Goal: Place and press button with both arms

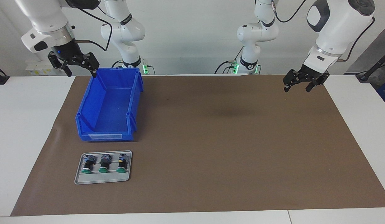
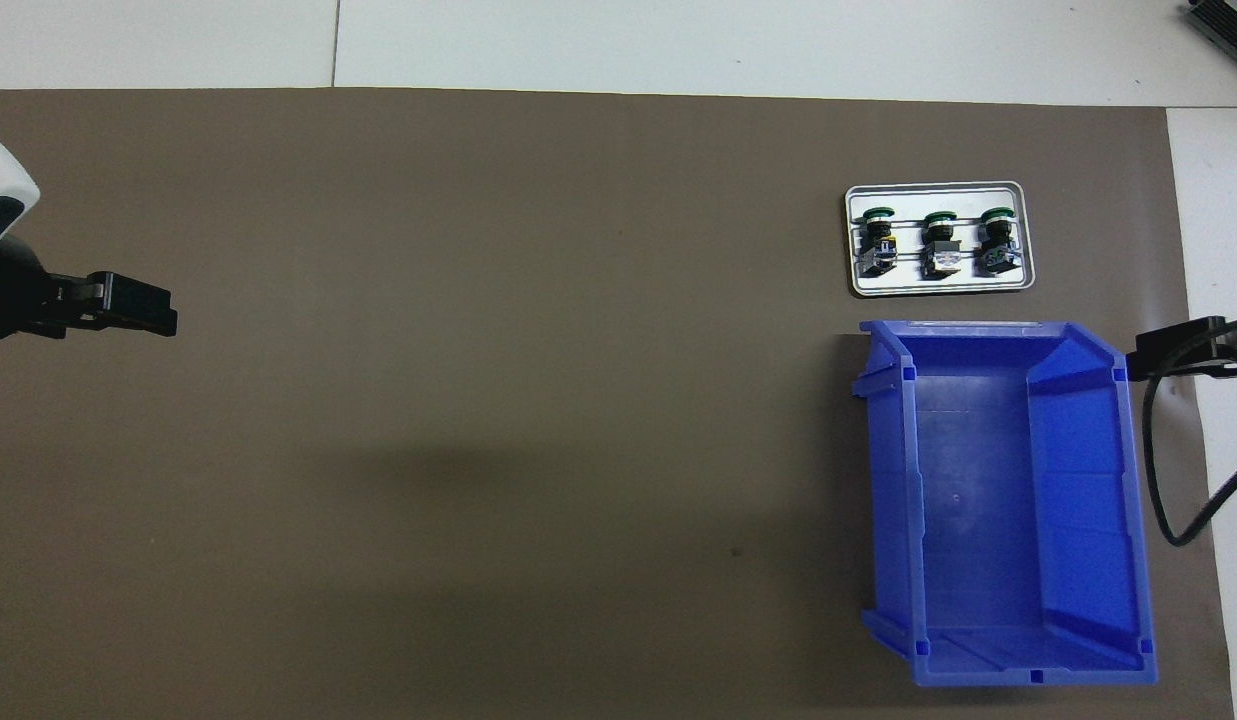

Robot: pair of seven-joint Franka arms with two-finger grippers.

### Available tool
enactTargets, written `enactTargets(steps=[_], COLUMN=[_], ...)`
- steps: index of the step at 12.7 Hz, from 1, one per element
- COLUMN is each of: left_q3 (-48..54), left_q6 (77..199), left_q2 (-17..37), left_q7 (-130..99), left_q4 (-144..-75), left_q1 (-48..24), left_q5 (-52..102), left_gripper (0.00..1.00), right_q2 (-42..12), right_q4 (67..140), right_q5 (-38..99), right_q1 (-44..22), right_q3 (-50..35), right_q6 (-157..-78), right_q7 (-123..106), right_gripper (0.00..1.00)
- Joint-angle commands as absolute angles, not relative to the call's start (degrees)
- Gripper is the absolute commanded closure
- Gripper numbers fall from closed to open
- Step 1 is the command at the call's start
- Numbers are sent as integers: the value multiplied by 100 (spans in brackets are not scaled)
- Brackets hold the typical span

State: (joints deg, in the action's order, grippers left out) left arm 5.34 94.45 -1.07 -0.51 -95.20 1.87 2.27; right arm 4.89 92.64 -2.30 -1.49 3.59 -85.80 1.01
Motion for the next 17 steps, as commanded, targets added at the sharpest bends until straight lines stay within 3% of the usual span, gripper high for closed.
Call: enactTargets(steps=[1,17], left_q3=[536,536], left_q6=[9475,9475], left_q2=[-281,-281], left_q7=[18,18], left_q4=[-9712,-9712], left_q1=[229,237], left_q5=[299,299], left_gripper=[0,0], right_q2=[598,563], right_q4=[9369,9413], right_q5=[-316,-316], right_q1=[-123,-35], right_q3=[360,378], right_q6=[-8657,-8868], right_q7=[97,62], right_gripper=[0,0])
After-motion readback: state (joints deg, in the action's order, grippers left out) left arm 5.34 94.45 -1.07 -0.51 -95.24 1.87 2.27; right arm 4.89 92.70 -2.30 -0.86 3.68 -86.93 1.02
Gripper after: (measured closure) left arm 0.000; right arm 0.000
